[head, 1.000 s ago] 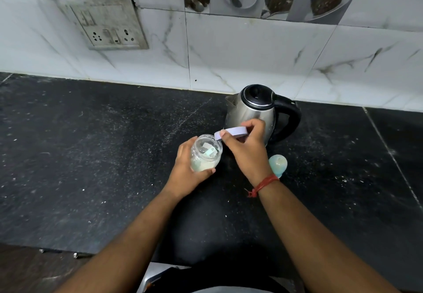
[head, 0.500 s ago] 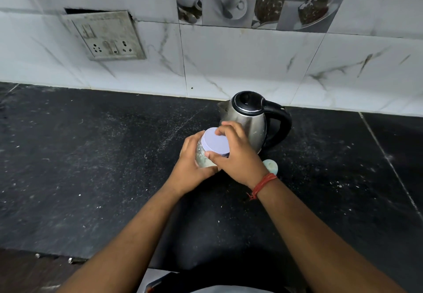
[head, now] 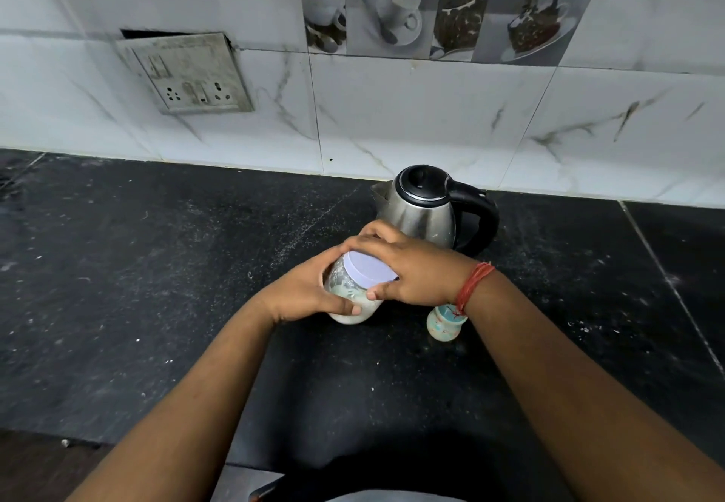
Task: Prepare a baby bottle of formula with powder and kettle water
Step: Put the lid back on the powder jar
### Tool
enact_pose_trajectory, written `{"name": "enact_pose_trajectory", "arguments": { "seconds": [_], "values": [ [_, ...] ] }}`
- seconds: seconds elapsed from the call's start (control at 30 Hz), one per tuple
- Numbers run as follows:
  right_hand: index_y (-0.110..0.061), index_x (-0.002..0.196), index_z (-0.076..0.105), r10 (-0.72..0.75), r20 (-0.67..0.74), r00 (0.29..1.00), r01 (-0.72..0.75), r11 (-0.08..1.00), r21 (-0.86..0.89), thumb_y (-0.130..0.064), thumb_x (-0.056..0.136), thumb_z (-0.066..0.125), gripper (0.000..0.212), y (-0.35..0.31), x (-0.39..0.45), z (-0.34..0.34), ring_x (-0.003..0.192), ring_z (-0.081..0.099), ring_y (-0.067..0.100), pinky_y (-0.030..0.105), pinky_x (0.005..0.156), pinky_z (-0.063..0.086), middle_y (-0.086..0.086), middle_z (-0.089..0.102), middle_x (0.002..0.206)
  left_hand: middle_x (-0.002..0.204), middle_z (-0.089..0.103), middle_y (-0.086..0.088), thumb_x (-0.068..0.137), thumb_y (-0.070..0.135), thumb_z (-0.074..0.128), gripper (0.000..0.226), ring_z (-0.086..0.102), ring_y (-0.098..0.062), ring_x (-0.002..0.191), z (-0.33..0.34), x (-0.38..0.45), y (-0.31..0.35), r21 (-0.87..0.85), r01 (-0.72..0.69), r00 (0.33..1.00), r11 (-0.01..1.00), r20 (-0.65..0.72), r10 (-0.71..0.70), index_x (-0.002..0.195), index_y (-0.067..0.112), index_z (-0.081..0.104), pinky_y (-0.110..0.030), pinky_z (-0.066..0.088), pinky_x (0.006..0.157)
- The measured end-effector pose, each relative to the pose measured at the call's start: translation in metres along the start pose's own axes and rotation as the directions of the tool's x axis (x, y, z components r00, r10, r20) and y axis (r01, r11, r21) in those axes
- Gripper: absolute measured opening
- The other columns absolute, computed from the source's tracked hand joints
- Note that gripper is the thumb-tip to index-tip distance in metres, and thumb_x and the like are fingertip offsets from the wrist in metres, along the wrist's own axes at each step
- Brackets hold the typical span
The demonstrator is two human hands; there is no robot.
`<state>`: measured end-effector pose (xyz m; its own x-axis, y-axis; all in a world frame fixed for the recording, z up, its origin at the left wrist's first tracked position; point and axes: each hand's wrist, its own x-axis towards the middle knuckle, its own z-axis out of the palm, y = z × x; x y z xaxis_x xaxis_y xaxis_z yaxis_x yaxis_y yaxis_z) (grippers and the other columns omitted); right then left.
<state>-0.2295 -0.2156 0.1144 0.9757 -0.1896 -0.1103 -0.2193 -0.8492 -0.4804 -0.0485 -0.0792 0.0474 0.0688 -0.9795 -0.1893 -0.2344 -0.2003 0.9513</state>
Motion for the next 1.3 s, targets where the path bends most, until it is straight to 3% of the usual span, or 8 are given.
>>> {"name": "enact_pose_trajectory", "arguments": {
  "seconds": [0.27,0.5,0.63,0.77,0.9,1.03,1.2,1.3],
  "values": [
    [-0.021,0.134,0.037,0.186,-0.192,0.964,-0.233,0.937,-0.261,-0.071,0.081,0.062,0.078,-0.009,0.013,0.008,0.101,0.062,0.035,0.033,0.07,0.035,0.009,0.047,0.126,0.135,0.054,0.009,0.066,0.019,0.092,0.087,0.056,0.0,0.121,0.011,0.001,0.006,0.109,-0.05,0.977,0.993,-0.202,0.071,0.126,0.063,0.046,-0.014,0.047,0.097],
    [-0.011,0.123,0.047,0.343,-0.317,0.884,-0.413,0.892,-0.185,-0.086,0.08,0.038,0.087,-0.017,0.024,0.011,0.101,0.062,0.035,0.035,0.07,0.037,0.016,0.058,0.117,0.138,0.047,0.01,0.068,0.014,0.094,0.095,0.046,0.004,0.13,0.016,0.006,0.008,0.213,-0.101,0.946,0.972,-0.283,0.161,0.148,0.028,0.045,-0.008,0.037,0.105],
    [-0.01,0.119,0.057,0.365,-0.216,0.906,-0.407,0.891,-0.202,-0.083,0.085,0.036,0.084,-0.01,0.023,-0.007,0.105,0.062,0.033,0.036,0.077,0.043,0.016,0.064,0.118,0.141,0.046,0.006,0.07,0.013,0.094,0.095,0.048,-0.001,0.131,0.015,0.002,0.005,0.168,-0.086,0.948,0.982,-0.289,0.133,0.15,0.024,0.044,-0.015,0.04,0.109],
    [-0.026,0.158,0.023,0.154,-0.023,0.988,-0.156,0.975,-0.156,-0.061,0.086,0.067,0.092,-0.005,0.012,-0.027,0.141,0.04,0.023,0.04,0.111,0.038,0.003,0.034,0.157,0.138,0.048,0.006,0.066,0.025,0.092,0.092,0.05,-0.001,0.128,0.009,-0.001,0.006,0.132,-0.075,0.955,0.988,-0.276,0.109,0.143,0.04,0.043,-0.017,0.042,0.105],
    [-0.037,0.158,0.02,0.041,0.032,0.999,-0.034,0.98,-0.194,-0.043,0.085,0.074,0.091,-0.006,0.013,-0.024,0.131,0.046,0.017,0.039,0.106,0.044,-0.005,0.041,0.145,0.139,0.048,0.006,0.066,0.027,0.092,0.095,0.05,-0.002,0.129,0.005,-0.002,0.007,0.142,-0.062,0.972,0.988,-0.214,0.092,0.145,0.037,0.041,-0.02,0.042,0.107],
    [-0.035,0.154,0.028,0.177,-0.068,0.982,-0.188,0.955,-0.231,-0.066,0.084,0.06,0.083,-0.011,0.016,-0.015,0.123,0.054,0.023,0.042,0.099,0.048,-0.002,0.047,0.135,0.138,0.048,0.01,0.064,0.032,0.091,0.095,0.049,0.003,0.128,0.005,-0.003,0.01,0.184,-0.079,0.969,0.98,-0.218,0.119,0.144,0.039,0.041,-0.013,0.04,0.103],
    [-0.017,0.111,0.061,0.299,-0.312,0.902,-0.366,0.912,-0.184,-0.09,0.076,0.029,0.087,-0.015,0.019,-0.003,0.099,0.064,0.029,0.037,0.075,0.047,0.009,0.067,0.108,0.137,0.048,0.01,0.068,0.025,0.095,0.095,0.048,0.007,0.127,0.009,0.001,0.014,0.233,-0.099,0.942,0.967,-0.29,0.167,0.149,0.031,0.044,-0.007,0.038,0.102],
    [-0.018,0.076,0.058,0.341,-0.263,0.903,-0.402,0.885,-0.234,-0.088,0.078,0.016,0.082,-0.01,0.014,-0.015,0.08,0.062,0.026,0.034,0.065,0.039,0.003,0.061,0.078,0.139,0.046,0.011,0.07,0.02,0.094,0.097,0.043,0.016,0.125,0.005,0.001,0.012,0.243,-0.081,0.938,0.967,-0.309,0.156,0.151,0.029,0.042,0.002,0.034,0.097]
  ]
}}
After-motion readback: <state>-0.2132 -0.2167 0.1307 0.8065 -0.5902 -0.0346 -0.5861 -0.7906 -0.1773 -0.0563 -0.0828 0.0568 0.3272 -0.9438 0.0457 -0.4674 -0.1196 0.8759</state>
